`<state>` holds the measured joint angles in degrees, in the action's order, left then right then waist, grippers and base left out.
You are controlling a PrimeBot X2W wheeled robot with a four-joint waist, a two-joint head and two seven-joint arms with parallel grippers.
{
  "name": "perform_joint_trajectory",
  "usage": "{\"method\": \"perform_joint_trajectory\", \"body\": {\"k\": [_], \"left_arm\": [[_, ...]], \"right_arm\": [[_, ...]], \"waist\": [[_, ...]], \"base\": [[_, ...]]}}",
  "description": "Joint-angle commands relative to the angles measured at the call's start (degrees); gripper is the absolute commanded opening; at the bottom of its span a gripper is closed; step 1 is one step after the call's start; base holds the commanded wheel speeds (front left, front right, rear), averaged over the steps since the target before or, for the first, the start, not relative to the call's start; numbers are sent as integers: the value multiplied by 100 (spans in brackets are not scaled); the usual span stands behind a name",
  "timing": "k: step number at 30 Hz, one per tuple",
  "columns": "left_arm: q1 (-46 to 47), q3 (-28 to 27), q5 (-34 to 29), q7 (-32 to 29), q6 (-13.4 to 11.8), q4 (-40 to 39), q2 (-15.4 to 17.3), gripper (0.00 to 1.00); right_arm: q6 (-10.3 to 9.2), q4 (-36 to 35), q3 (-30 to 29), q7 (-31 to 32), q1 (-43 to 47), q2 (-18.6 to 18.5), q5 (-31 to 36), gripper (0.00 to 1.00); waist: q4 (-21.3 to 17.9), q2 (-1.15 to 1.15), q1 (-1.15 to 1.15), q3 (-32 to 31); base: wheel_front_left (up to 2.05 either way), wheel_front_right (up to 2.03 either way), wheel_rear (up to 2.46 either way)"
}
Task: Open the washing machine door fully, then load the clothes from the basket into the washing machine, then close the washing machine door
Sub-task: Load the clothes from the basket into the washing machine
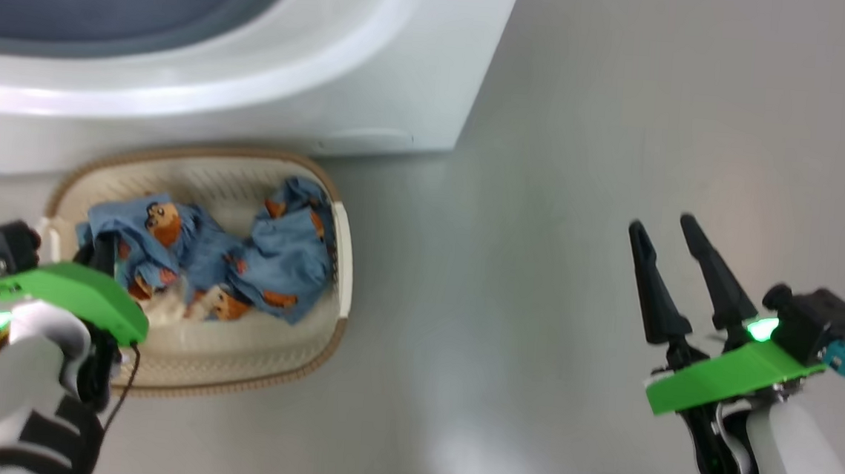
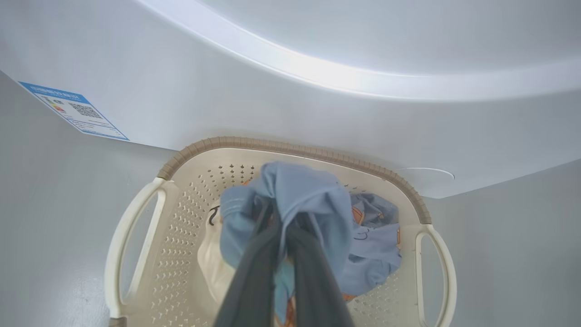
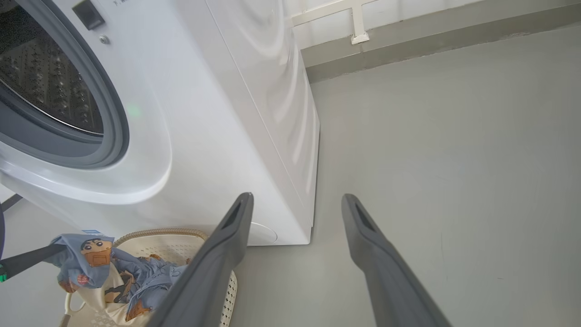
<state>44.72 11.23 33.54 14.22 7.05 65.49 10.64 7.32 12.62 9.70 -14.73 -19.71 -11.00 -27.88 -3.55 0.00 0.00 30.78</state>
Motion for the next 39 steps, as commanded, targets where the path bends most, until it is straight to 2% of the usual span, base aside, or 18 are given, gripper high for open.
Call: {"method": "perform_joint_trajectory", "body": {"k": [1,19,33,39], "left_arm": [[-272,-197,-2,75,21,-211,231,0],[-2405,-790,-359,77,43,-2920,99,0],[-3948,-1378,-495,77,20,-5036,-96,0],[-4342,-1453,-581,77,-63,-5553,-203,0]], "right_arm": [[17,-90,72,-27,244,-42,-26,100],[17,17,-187,-27,1359,-187,-139,100],[17,-75,-414,-27,1726,-251,-153,100],[17,-112,-464,-27,1765,-234,-142,100]], "waist": [[137,0,0,-606],[138,0,0,-2117],[82,0,0,-2413],[51,0,0,-2387]], "base": [[0,0,0],[0,0,0],[0,0,0],[0,0,0]]}}
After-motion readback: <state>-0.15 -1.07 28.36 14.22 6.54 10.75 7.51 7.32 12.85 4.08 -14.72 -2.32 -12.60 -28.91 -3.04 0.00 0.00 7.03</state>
